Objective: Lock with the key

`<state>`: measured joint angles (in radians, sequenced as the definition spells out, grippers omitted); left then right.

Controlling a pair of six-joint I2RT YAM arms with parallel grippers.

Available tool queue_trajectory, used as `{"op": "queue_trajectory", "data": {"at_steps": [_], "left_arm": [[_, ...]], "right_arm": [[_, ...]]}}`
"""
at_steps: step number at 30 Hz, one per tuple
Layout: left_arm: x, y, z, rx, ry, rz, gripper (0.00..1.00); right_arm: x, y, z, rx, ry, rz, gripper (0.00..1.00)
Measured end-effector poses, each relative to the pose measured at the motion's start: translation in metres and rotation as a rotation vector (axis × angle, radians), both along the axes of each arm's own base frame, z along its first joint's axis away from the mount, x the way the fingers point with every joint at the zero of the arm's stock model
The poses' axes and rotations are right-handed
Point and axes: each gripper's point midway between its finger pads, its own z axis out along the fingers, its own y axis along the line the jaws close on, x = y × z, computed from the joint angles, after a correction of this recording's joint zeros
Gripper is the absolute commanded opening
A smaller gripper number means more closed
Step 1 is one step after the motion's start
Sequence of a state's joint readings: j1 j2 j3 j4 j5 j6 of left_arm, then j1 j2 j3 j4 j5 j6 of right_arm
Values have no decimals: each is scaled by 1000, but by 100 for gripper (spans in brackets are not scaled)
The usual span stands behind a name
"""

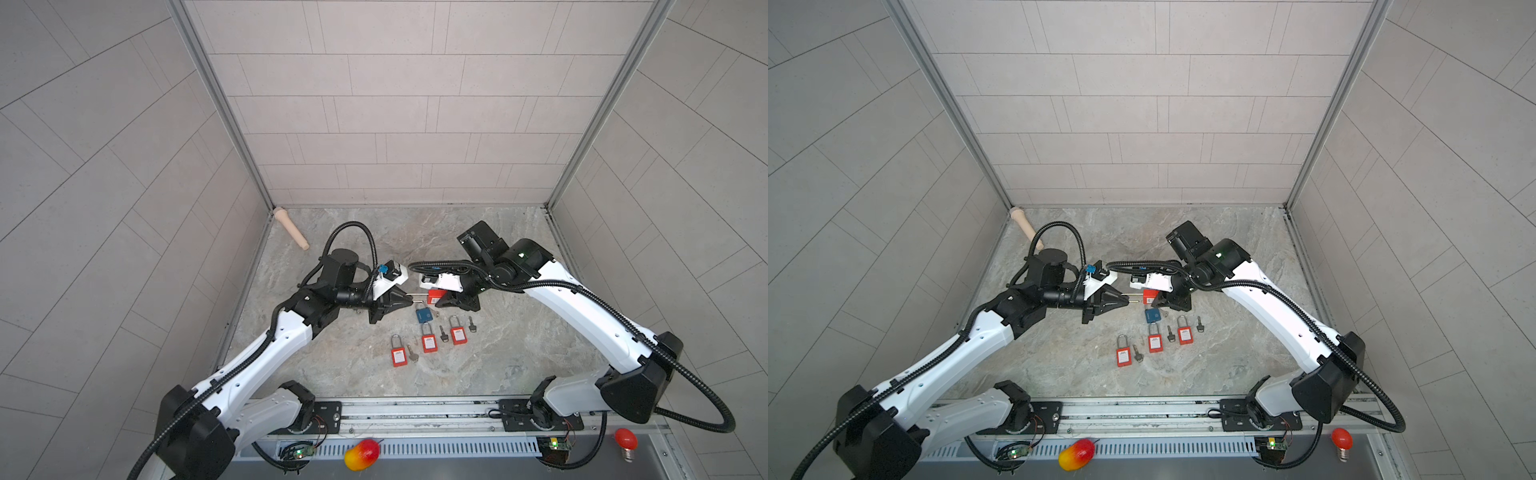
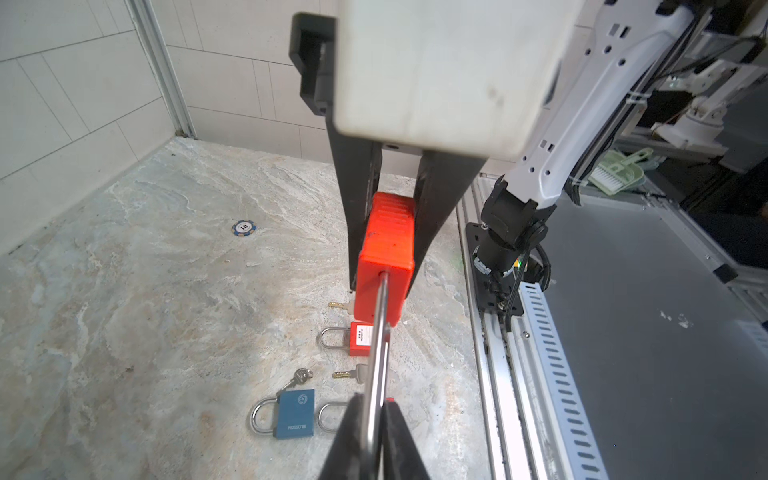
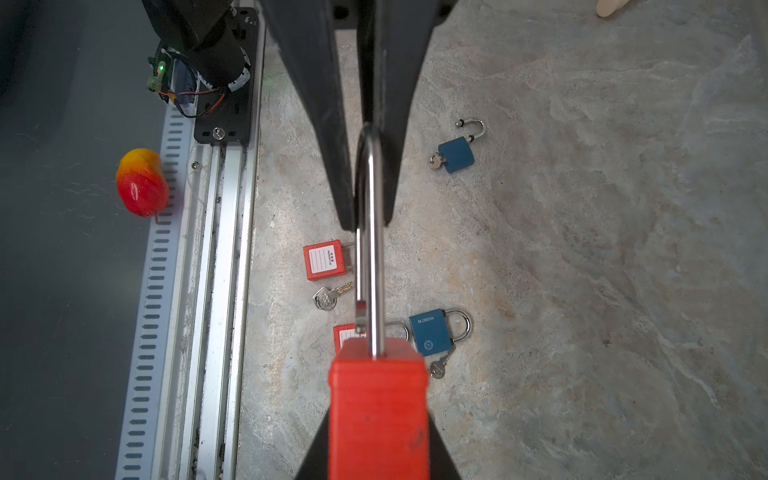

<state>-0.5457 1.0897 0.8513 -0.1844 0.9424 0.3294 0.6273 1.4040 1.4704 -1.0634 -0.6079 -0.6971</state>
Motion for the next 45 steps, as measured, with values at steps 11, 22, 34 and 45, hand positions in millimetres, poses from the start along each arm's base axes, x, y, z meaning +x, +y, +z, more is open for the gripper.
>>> {"op": "queue_trajectory", "data": {"at_steps": [11,22,34,45], "left_arm": [[-2,-4,-1,9,8,-15,0],[3,-12,-4,10,29,-3,0],[6,-12,-10,-13,49,8,0],[10,-12,8,-98,-38,45,0]], "right_arm": [[-4,0,-1,1,19,11,4],[2,9,-5,4,-12,32,3],[5,10,-8,-43,24,29,45],[2,-19,23,12,-118,-71,55]]}}
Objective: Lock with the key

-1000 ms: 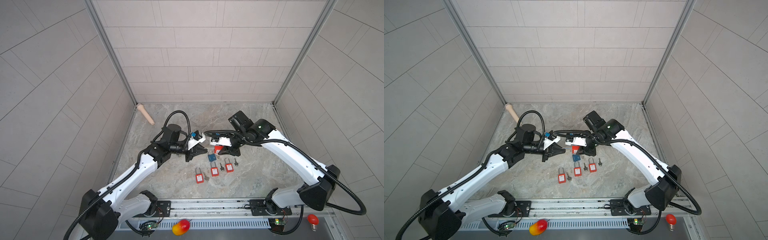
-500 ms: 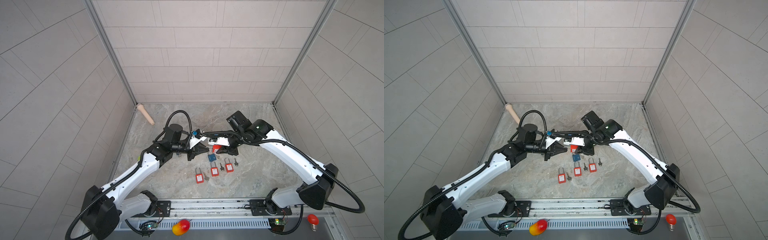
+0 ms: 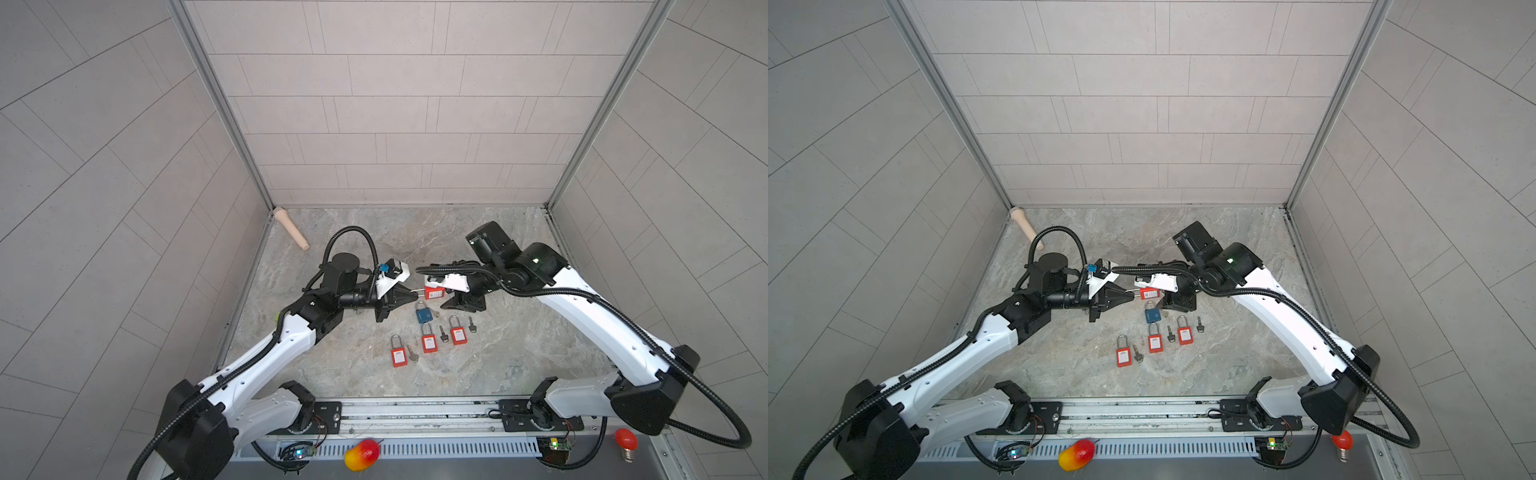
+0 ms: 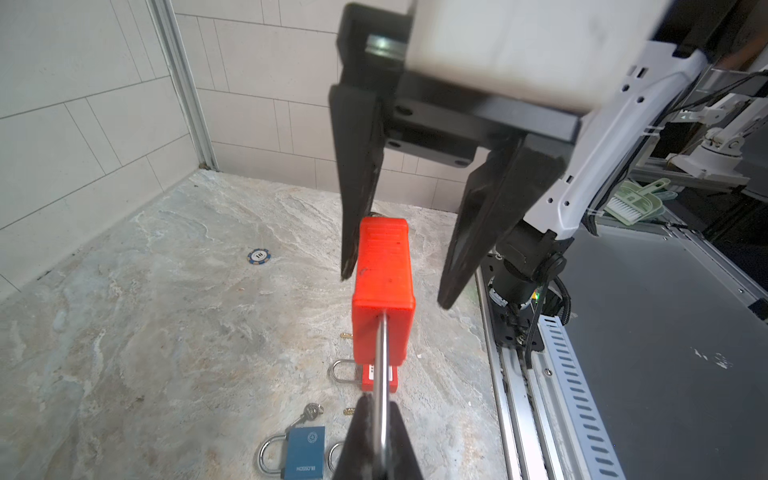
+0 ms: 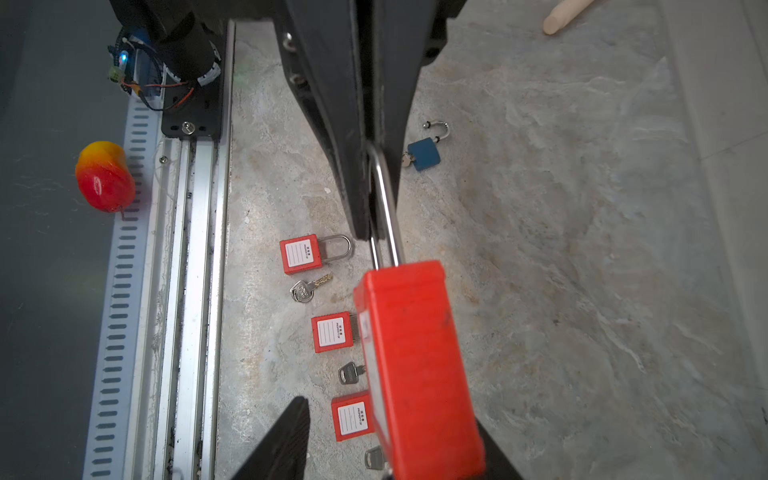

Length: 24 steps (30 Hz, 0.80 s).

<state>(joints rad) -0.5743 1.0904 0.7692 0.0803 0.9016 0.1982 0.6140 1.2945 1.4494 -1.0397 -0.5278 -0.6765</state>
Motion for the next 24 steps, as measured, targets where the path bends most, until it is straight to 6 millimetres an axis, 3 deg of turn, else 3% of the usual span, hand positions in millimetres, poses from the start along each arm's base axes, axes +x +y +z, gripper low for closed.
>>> {"op": "queue_trajectory", "data": {"at_steps": [4,8,18,24], "left_arm": [[2,-2,8,-29,-17,1,0],[1,-2,12,-42,-24,-4,0],[-5,-5,5,-20,-11,-23,0],[-6,-6,0,2,-16,-21,0]], "right_arm": [[-4,-19,16,21,-39,-55,53],[-3,-28,9,-10,-8,-86,49],[11,-23,-5,-60,41,-87,34],[9,-20,-5,-52,50,-61,20]]}}
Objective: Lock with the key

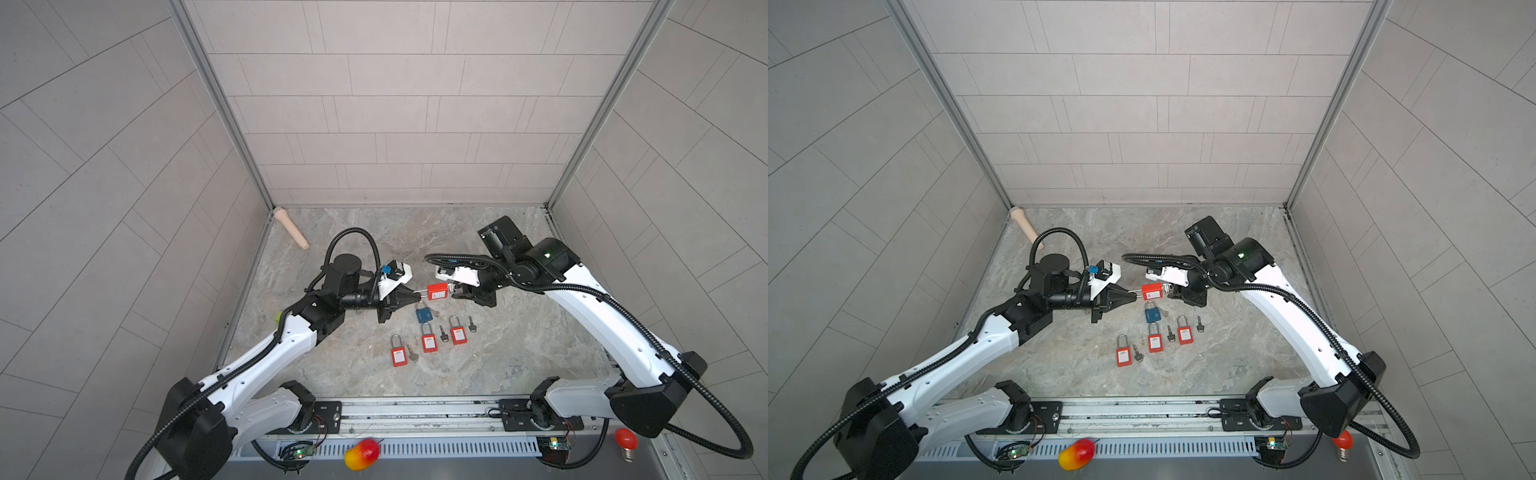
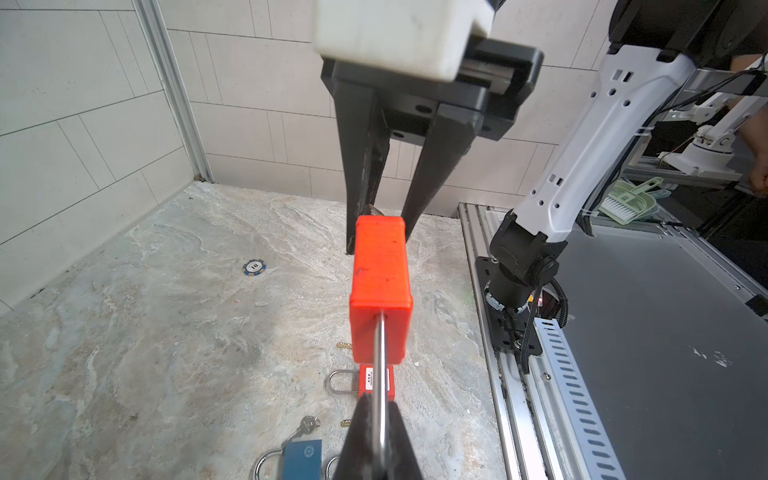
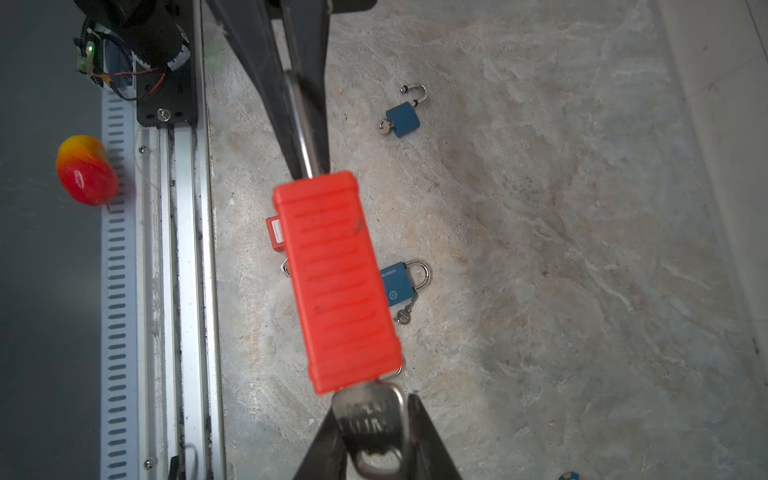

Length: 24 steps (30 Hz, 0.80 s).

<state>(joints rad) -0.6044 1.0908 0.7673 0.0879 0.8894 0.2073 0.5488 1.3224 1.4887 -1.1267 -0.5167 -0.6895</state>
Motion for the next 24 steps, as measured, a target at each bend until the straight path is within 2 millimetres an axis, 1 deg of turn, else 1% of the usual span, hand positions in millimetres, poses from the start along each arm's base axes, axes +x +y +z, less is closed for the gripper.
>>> {"op": "queue_trajectory", "data": {"at_steps": [6,16,24], "left_arm": [[-2,0,-4,14,6,-5,0],[0,0,-9,31,7,-1,0],[0,1,-11,47,-13,1,0]], "right_arm": [[-3,2,-1,10,3,26,11],[-8,3,-6,10,22,57,0],[-9,2,-10,0,8,83,0]]}}
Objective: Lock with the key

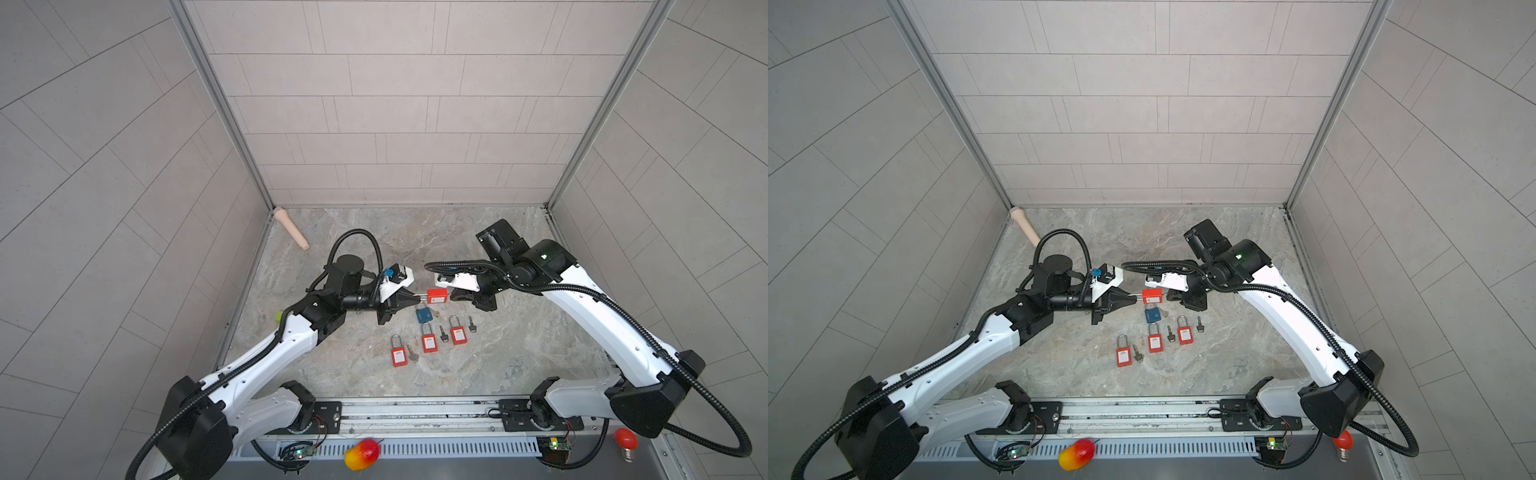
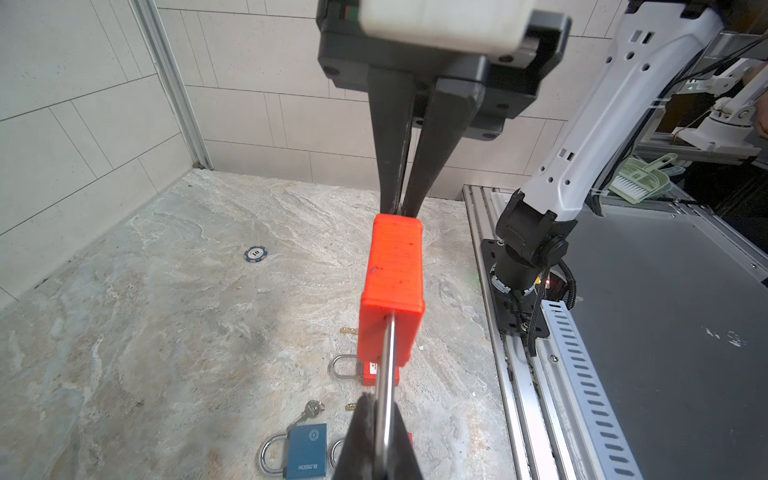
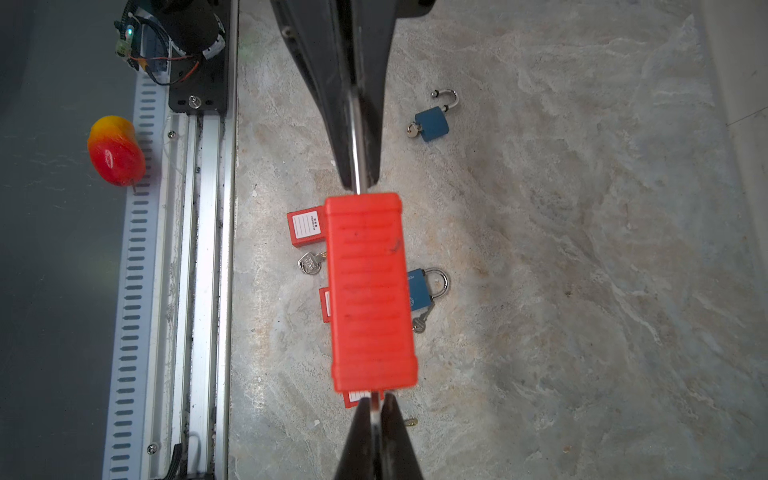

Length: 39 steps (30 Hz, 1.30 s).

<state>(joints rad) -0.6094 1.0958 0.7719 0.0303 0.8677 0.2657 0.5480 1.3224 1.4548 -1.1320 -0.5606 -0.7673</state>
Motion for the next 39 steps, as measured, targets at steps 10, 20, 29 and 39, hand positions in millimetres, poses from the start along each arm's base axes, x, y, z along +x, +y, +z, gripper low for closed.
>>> {"op": "queue_trajectory", "data": {"at_steps": [10,20,29,39], "left_arm": [[5,7,2,0,2,28,0],[7,8,4,-8,-3,32,0],[8,9,3,-4,-12,35,0],[8,12,-6,46,-54,18,0]], "right_arm": [[4,-2,-7,39,1,5,0],[8,-3,-9,79,-14,6,0],[9,-2,-12,89,-35,9,0],[7,-1,-25,76,65,8,0]]}}
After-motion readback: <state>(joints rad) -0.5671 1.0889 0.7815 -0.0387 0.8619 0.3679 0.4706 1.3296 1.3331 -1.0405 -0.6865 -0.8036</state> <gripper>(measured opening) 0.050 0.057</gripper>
